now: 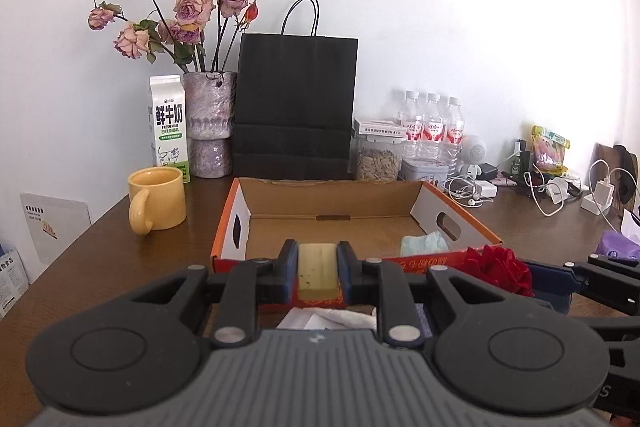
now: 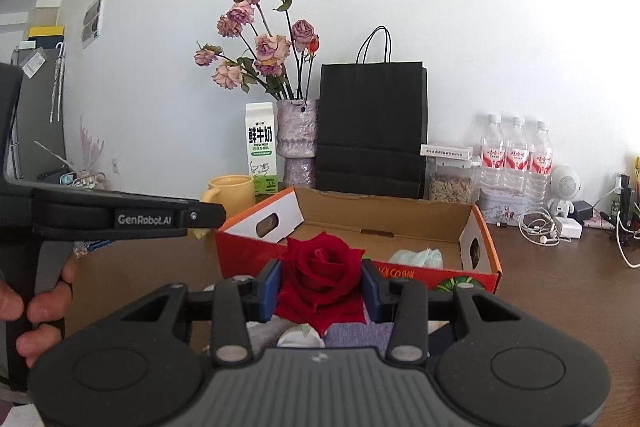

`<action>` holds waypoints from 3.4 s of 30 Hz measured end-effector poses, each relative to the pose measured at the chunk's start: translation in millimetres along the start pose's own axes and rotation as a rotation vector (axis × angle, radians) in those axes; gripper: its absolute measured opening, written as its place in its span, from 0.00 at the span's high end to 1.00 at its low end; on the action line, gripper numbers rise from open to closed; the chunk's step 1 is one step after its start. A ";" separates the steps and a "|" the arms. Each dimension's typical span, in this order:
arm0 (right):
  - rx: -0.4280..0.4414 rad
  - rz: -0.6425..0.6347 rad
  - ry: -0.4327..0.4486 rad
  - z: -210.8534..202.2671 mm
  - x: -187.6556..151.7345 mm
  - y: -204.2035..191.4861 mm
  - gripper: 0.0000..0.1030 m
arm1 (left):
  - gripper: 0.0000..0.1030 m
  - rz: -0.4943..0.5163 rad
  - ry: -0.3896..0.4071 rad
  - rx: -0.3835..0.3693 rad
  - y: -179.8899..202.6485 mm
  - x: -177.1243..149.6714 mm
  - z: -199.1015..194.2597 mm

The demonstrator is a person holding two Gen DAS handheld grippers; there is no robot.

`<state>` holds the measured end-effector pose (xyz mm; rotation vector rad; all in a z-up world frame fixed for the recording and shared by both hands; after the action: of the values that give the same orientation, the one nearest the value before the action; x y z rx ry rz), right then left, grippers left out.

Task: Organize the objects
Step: 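Carry the rose and yellow block into the box while both tools open to release, then withdraw both open tools from the box back toward the pile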

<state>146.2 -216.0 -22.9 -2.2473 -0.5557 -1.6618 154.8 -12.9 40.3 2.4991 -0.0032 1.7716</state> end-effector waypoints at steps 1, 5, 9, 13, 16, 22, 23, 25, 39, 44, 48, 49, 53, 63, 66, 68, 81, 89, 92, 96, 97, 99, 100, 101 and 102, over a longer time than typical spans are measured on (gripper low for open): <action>-0.001 -0.001 0.008 2.8 3.8 1.4 0.61 | 0.79 0.000 0.005 -0.001 0.7 2.8 2.3; -0.011 -0.018 0.027 18.3 21.6 6.9 0.61 | 0.79 -0.008 0.024 0.000 2.0 15.0 14.8; -0.024 -0.019 0.022 42.1 39.6 13.5 0.61 | 0.79 -0.017 0.030 0.009 0.7 29.1 33.5; -0.033 -0.004 -0.007 71.6 54.3 22.6 0.61 | 0.79 -0.033 0.025 0.025 -3.3 43.5 57.4; -0.041 0.003 -0.038 96.3 63.0 28.1 0.61 | 0.79 -0.048 0.012 0.033 -6.5 51.3 75.6; -0.065 0.027 -0.120 143.8 71.0 39.0 0.61 | 0.79 -0.060 -0.019 0.049 -10.7 60.3 112.9; -0.067 0.031 -0.135 150.8 71.2 41.0 0.61 | 0.79 -0.060 -0.026 0.050 -11.2 60.6 118.7; -0.073 0.046 -0.161 162.5 70.3 44.9 0.61 | 0.79 -0.064 -0.042 0.054 -12.6 60.5 129.1; -0.090 0.047 -0.250 190.8 52.0 48.7 0.55 | 0.78 -0.076 -0.155 0.023 -19.8 46.5 170.2; -0.111 0.046 -0.253 190.0 51.6 49.5 0.00 | 0.00 -0.080 -0.106 0.037 -19.5 49.7 163.1; -0.107 0.065 -0.245 188.1 52.5 52.8 0.00 | 0.00 -0.077 -0.105 0.057 -18.5 52.6 159.9; -0.107 0.068 -0.245 188.0 52.4 53.2 0.00 | 0.00 -0.080 -0.107 0.057 -18.9 53.4 160.3; -0.105 0.070 -0.242 186.7 52.5 53.9 0.00 | 0.00 -0.076 -0.109 0.062 -18.4 53.3 160.2; -0.098 0.065 -0.225 182.1 54.0 50.6 0.00 | 0.00 -0.071 -0.093 0.057 -17.1 55.3 154.0; -0.093 0.064 -0.205 175.9 56.6 49.3 0.00 | 0.00 -0.073 -0.082 0.053 -17.0 58.0 147.9; -0.090 0.058 -0.187 168.9 58.4 48.5 0.00 | 0.00 -0.072 -0.070 0.049 -16.6 59.2 141.4; -0.118 -0.002 -0.128 104.8 51.5 43.6 0.00 | 0.00 -0.032 -0.022 0.044 -24.4 45.6 82.1; -0.117 -0.023 -0.134 61.4 28.8 36.9 0.00 | 0.00 -0.012 -0.053 0.046 -31.8 27.4 51.6; -0.112 -0.029 -0.145 47.5 19.5 34.3 0.00 | 0.00 0.004 -0.055 0.043 -31.0 21.1 38.6; -0.107 -0.033 -0.152 29.0 9.9 30.4 0.00 | 0.00 0.026 -0.063 0.038 -29.6 12.0 21.2; -0.105 -0.035 -0.154 24.4 7.5 28.8 0.00 | 0.00 0.030 -0.067 0.037 -29.7 9.4 17.6; -0.098 -0.042 -0.160 15.8 3.0 25.0 0.00 | 0.00 0.035 -0.079 0.040 -30.2 4.4 11.0; -0.095 -0.044 -0.162 11.7 0.9 23.2 0.00 | 0.00 0.037 -0.085 0.041 -30.9 1.7 7.5; -0.090 -0.047 -0.163 6.4 -1.8 21.4 0.00 | 0.00 0.039 -0.092 0.042 -32.2 -1.6 3.5; -0.086 -0.052 -0.164 2.3 -3.6 18.6 0.00 | 0.00 0.039 -0.098 0.045 -32.9 -4.3 0.3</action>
<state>156.0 -231.9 -27.1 -2.4673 -0.5970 -1.5617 155.2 19.7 34.1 2.6326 -0.0183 1.6803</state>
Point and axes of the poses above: each gripper's, at about its wrist camera, not at the fingertips, and z roughly the way its jaws point, y to its right, x to its top, the point moved 1 cm from there along z, roughly the way its jaws point, and after that the axes turned 1 degree about -x, right-handed, at the moved point
